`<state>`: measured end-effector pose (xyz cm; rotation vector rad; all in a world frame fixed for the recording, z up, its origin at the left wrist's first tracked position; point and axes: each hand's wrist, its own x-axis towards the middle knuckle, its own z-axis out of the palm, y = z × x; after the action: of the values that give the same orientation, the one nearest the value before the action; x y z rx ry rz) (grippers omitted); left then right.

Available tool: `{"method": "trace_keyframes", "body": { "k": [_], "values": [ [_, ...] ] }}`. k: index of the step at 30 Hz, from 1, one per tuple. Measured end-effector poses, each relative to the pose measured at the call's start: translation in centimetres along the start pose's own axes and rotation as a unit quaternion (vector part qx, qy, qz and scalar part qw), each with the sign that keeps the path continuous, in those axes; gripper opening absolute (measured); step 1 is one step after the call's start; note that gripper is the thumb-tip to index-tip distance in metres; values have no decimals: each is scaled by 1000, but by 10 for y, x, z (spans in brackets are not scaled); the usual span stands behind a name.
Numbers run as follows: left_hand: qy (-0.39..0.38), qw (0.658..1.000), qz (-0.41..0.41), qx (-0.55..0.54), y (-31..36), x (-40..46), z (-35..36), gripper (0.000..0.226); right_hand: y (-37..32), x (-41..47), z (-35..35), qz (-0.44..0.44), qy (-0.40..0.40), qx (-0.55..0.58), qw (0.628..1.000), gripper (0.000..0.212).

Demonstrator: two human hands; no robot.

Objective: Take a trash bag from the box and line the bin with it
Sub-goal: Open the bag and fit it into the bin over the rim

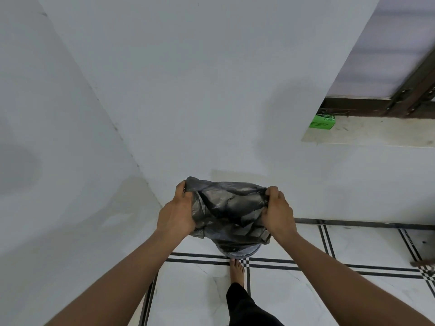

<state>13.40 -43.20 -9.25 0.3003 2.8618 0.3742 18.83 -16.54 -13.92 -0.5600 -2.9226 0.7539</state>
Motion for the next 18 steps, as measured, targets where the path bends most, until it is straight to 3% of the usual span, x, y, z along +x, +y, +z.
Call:
{"method": "trace_keyframes", "body": {
  "k": [3, 6, 10, 14, 18],
  "values": [
    [-19, 1000, -5, 5, 4, 10, 5, 81, 7, 12, 9, 2, -45, 46, 998, 41],
    [-33, 999, -2, 7, 3, 19, 20, 77, 15, 23, 22, 74, -116, 92, 986, 37],
    [-90, 996, 15, 6, -1, 32, 50, 69, 23, 29, 42, 157, -179, 144, 961, 5],
    [-144, 989, 14, 25, 2, 47, 89, 70, 50, 40, 80, 170, -193, 140, 956, 33],
    [-124, 992, 12, 27, -2, 72, 149, 72, 81, 57, 131, 176, -184, 133, 958, 35]
  ]
}}
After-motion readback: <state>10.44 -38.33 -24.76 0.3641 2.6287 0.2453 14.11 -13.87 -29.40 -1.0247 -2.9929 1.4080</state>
